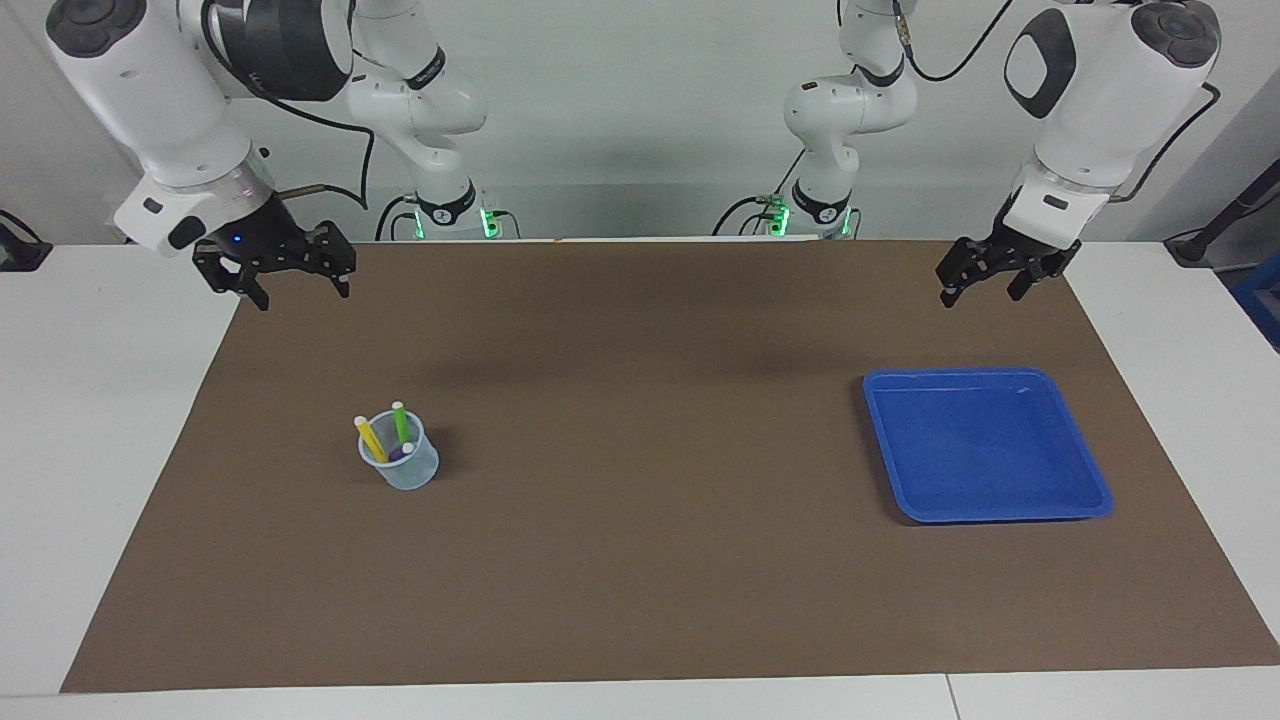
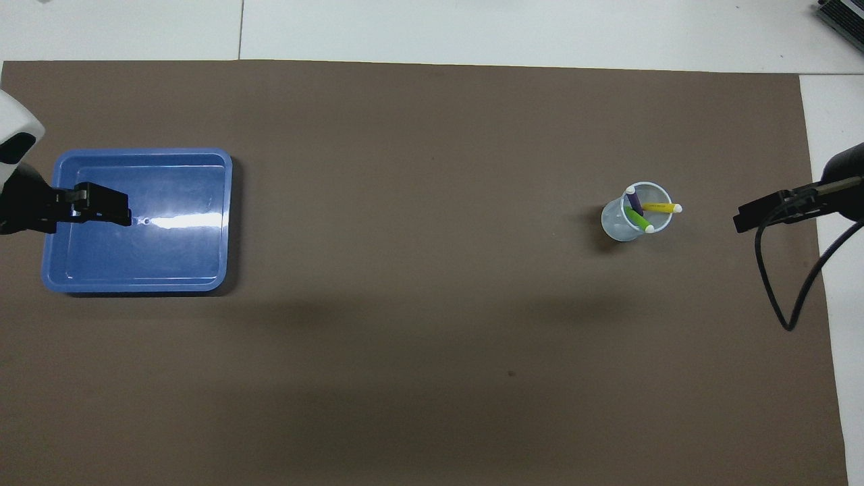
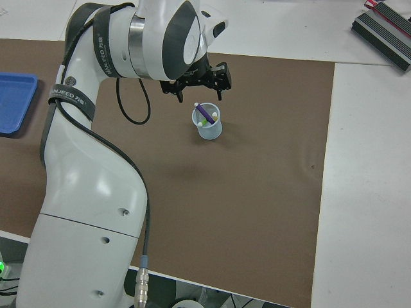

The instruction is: Right arm passes pens to left for tray arrangement

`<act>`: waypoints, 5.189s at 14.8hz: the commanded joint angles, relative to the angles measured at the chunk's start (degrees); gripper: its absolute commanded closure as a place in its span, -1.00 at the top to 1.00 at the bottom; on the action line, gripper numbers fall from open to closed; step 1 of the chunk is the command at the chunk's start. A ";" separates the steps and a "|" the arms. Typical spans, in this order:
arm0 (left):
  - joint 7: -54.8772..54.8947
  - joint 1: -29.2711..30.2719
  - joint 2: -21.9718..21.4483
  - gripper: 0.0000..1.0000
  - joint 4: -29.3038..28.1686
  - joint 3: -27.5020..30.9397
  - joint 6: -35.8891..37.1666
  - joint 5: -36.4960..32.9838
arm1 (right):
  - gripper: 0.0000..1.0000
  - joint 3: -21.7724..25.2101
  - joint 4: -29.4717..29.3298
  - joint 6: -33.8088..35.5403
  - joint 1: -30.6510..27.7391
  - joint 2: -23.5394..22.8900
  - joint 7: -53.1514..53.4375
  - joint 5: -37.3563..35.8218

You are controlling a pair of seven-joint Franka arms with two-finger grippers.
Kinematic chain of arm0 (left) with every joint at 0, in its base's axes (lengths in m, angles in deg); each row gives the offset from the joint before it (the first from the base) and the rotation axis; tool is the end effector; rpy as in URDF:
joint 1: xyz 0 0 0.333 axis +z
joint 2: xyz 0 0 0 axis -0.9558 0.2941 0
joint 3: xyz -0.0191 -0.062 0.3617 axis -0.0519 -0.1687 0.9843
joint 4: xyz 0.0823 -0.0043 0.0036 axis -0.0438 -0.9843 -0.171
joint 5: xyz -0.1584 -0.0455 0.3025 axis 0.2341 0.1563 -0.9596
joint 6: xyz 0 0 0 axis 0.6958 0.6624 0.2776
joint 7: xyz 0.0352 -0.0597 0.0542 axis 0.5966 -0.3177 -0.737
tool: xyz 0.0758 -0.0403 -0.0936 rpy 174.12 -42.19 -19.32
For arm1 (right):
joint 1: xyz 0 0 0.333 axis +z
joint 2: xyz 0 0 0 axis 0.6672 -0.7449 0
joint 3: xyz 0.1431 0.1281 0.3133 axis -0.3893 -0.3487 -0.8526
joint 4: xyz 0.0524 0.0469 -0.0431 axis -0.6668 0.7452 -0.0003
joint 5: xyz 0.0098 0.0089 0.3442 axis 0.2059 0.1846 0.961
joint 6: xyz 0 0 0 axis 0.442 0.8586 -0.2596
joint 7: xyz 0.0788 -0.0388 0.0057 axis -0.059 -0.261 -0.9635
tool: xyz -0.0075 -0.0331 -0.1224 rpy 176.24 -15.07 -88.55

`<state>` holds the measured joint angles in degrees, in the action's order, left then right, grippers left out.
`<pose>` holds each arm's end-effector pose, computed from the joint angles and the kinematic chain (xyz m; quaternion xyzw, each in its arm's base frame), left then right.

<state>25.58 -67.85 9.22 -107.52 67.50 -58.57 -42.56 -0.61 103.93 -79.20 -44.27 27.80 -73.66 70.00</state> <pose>0.5042 -0.0292 0.6213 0.9998 0.0180 -0.0029 0.0034 0.5232 -0.0166 0.6319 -0.9961 -0.0827 0.0300 0.0055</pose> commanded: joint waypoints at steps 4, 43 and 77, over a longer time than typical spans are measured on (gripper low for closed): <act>0.64 0.40 -1.51 1.00 -1.14 -0.01 1.48 0.67 | 1.00 -0.57 1.44 -1.12 0.04 1.07 0.71 -1.16; -61.38 -7.16 -6.87 1.00 -15.56 -0.54 -14.86 16.93 | 1.00 -1.01 2.67 -1.48 -1.19 1.51 -0.87 -0.63; -95.86 -18.76 -7.31 1.00 -19.51 -0.63 -28.13 17.11 | -0.24 -1.01 17.17 -29.78 -0.13 -10.00 -4.65 -0.72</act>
<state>-68.55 -86.06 4.15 -123.75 66.30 -83.72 -26.05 -1.45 119.35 -107.92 -44.22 16.51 -77.32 70.00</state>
